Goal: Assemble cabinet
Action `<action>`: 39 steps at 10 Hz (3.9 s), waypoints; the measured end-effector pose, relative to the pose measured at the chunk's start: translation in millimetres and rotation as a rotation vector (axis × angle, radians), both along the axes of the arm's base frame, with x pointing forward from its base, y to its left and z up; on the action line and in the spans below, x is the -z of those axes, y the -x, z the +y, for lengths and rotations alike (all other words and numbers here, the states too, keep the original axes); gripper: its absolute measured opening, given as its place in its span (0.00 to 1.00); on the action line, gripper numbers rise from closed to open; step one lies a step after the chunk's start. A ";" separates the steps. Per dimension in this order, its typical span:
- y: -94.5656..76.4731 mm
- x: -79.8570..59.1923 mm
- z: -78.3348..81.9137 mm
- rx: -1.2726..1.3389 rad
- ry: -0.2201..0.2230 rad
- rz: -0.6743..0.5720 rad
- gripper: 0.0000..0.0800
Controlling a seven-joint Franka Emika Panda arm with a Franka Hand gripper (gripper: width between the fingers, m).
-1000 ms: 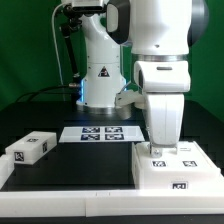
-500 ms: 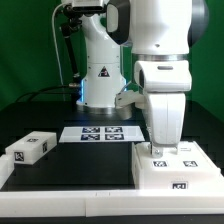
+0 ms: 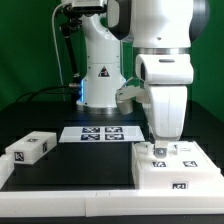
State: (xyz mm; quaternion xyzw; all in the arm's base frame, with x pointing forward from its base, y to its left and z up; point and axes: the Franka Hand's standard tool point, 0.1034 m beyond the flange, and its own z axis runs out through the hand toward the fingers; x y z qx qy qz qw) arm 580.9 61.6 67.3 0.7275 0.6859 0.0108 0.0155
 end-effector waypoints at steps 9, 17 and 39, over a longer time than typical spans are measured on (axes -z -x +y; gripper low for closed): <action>74.8 -15.5 -23.3 0.394 -0.021 -0.048 1.00; 87.4 -5.0 -5.1 1.032 -0.091 -0.025 1.00; 81.0 59.0 12.6 1.477 -0.123 0.032 1.00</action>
Offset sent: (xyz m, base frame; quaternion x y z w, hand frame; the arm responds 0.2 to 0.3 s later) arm -0.0421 -0.0292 0.0214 -0.0442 -0.0069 0.1925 0.9803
